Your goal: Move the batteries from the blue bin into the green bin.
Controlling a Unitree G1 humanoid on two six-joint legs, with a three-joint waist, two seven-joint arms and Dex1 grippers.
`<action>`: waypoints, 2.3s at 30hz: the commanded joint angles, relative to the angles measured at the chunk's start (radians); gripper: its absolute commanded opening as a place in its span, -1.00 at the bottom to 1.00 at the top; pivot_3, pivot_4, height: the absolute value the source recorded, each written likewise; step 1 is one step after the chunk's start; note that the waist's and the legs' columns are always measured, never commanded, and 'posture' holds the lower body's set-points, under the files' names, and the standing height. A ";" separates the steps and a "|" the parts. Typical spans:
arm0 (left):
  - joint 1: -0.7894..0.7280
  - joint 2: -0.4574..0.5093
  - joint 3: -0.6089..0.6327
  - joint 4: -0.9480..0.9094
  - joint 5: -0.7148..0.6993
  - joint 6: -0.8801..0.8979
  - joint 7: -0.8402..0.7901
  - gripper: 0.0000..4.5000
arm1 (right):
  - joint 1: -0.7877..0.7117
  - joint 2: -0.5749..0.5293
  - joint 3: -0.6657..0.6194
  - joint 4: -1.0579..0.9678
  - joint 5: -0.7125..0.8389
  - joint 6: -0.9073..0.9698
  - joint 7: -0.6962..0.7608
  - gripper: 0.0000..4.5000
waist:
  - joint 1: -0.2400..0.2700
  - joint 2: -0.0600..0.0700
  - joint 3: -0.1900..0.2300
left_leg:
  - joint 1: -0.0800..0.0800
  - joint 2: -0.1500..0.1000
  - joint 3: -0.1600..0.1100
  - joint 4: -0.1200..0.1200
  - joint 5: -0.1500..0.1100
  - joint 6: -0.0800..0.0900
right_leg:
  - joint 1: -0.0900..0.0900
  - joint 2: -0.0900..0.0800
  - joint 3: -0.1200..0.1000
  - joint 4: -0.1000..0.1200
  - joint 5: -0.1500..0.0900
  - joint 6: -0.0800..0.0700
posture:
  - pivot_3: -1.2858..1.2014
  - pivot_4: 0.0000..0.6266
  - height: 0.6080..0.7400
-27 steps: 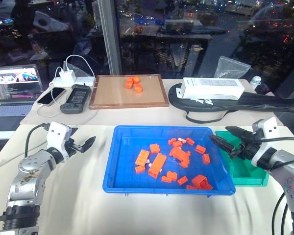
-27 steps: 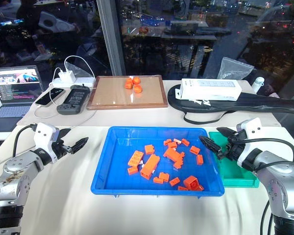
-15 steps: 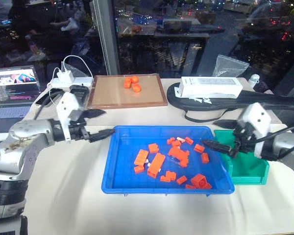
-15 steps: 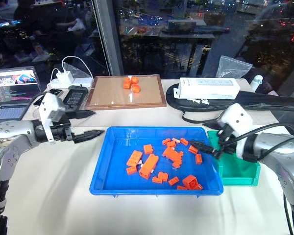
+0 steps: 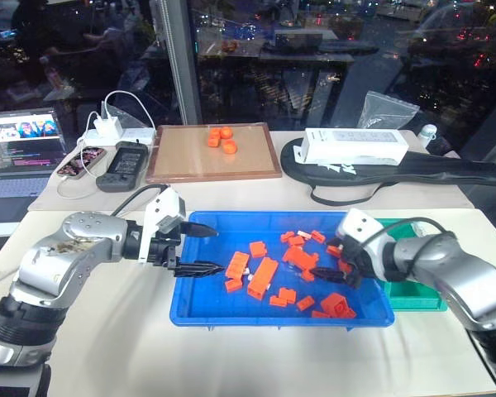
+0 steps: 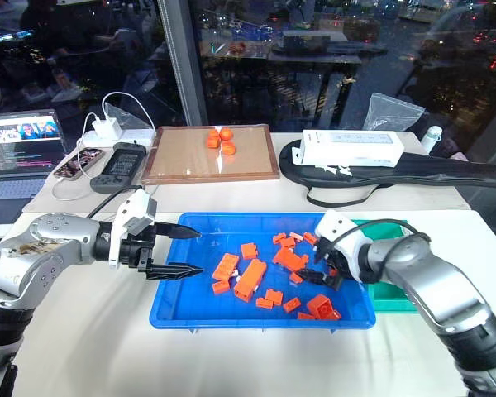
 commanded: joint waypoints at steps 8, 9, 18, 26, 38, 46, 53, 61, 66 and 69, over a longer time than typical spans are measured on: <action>0.100 0.023 0.086 -0.086 -0.005 -0.001 0.059 1.00 | -0.080 0.130 0.119 0.151 -0.126 -0.037 0.004 0.87 | 0.002 0.000 0.000 | 0.000 0.000 0.000 0.000 0.000 0.000 | 0.000 0.000 0.000 0.001 0.000 0.000 | 0.03 -0.52 1.00; 0.102 0.024 0.088 -0.088 -0.003 0.000 0.061 1.00 | -0.084 0.138 0.129 0.164 -0.139 -0.042 0.002 0.75 | 0.003 0.000 0.000 | 0.000 0.000 0.000 0.000 0.000 0.000 | 0.000 0.000 0.000 0.001 0.000 0.000 | 0.03 -0.52 1.00; 0.116 0.024 0.089 -0.094 0.003 -0.004 0.072 1.00 | -0.111 0.122 0.084 0.127 -0.158 -0.032 0.047 0.47 | 0.004 0.000 0.000 | 0.000 0.000 0.001 0.000 0.000 0.000 | 0.000 0.000 -0.001 0.001 0.000 0.000 | 0.03 -0.52 1.00; 0.107 0.022 0.075 -0.076 0.015 -0.023 0.061 1.00 | -0.045 -0.051 0.023 -0.046 -0.087 -0.008 0.196 0.47 | 0.011 0.000 0.000 | 0.000 0.000 0.002 0.000 0.000 0.000 | 0.000 0.000 -0.001 0.001 0.000 0.000 | 0.03 -0.52 1.00; 0.077 0.027 0.047 -0.043 0.044 -0.049 0.020 1.00 | 0.113 -0.251 0.087 -0.067 -0.210 -0.287 0.379 0.47 | 0.010 0.000 0.000 | 0.001 0.000 0.003 0.000 0.000 0.000 | 0.000 -0.002 -0.002 0.001 -0.001 -0.001 | 0.03 -0.52 1.00; 0.090 0.021 0.055 -0.061 0.040 -0.032 0.017 1.00 | 0.071 -0.231 0.049 0.005 -0.217 -0.359 0.438 0.99 | 0.011 0.000 0.000 | 0.001 0.000 0.003 0.001 0.000 0.000 | 0.000 -0.002 -0.002 0.001 -0.001 0.000 | 0.03 -0.52 1.00; 0.105 0.018 0.063 -0.071 0.040 -0.031 0.030 1.00 | -0.089 -0.088 0.046 0.133 -0.239 -0.312 0.359 0.99 | 0.003 0.000 0.000 | 0.002 0.000 0.003 0.001 0.000 0.000 | 0.000 0.000 -0.001 0.002 -0.001 -0.001 | 0.03 -0.52 1.00; 0.106 0.015 0.061 -0.075 0.038 -0.030 0.037 1.00 | -0.150 0.073 0.104 0.255 -0.294 -0.179 0.261 0.99 | 0.010 0.000 0.000 | 0.001 0.000 0.006 0.001 0.000 0.000 | 0.000 0.000 -0.001 0.003 -0.001 -0.001 | 0.03 -0.52 1.00; 0.107 0.019 0.062 -0.076 0.041 -0.031 0.037 1.00 | -0.138 0.109 0.135 0.205 -0.287 -0.096 0.250 0.99 | 0.010 0.000 0.000 | 0.000 0.000 0.007 0.001 0.000 0.000 | 0.000 0.000 -0.001 0.003 -0.001 -0.001 | 0.03 -0.52 1.00; 0.105 0.019 0.061 -0.077 0.041 -0.032 0.035 1.00 | -0.127 0.121 0.166 0.174 -0.295 -0.061 0.246 0.99 | 0.009 0.000 0.000 | 0.001 0.000 0.006 0.001 0.000 0.000 | 0.000 0.000 -0.001 0.004 -0.001 -0.001 | 0.03 -0.52 1.00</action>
